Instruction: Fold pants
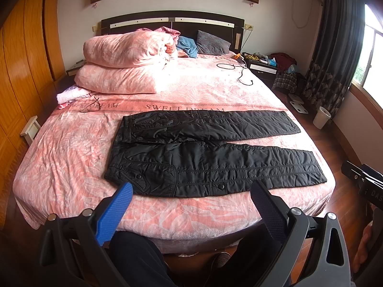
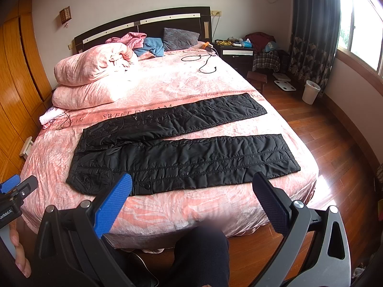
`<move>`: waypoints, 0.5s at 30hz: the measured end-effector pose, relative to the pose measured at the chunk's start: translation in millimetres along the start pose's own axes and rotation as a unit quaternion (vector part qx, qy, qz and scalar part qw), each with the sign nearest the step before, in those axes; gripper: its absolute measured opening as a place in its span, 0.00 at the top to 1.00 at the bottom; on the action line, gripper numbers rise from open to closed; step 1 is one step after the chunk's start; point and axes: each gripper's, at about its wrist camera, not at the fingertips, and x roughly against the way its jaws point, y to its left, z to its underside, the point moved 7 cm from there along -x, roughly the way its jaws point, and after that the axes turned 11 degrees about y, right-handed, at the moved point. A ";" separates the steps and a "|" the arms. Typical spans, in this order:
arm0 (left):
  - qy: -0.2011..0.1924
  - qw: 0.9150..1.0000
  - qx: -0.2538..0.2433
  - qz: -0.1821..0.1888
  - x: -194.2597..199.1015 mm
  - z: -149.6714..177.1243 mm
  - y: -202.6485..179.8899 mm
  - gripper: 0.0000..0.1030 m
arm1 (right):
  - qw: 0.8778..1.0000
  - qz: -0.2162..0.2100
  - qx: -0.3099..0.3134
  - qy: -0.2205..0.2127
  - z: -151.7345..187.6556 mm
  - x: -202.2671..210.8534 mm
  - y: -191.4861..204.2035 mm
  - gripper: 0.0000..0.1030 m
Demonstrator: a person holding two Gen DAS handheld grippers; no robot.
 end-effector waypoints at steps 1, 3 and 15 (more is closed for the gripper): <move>0.000 1.000 0.000 0.000 0.1 0.0 0.1 0.04 | 1.000 0.000 0.000 0.000 0.6 0.3 -0.3 0.02; 0.001 1.000 -0.001 0.000 -0.5 0.1 -0.4 0.04 | 1.000 0.001 0.000 0.000 0.1 -0.6 0.2 0.02; 0.003 1.000 0.000 -0.001 -0.3 0.2 -0.2 0.04 | 1.000 0.002 0.000 0.004 -0.7 -4.0 -0.9 0.02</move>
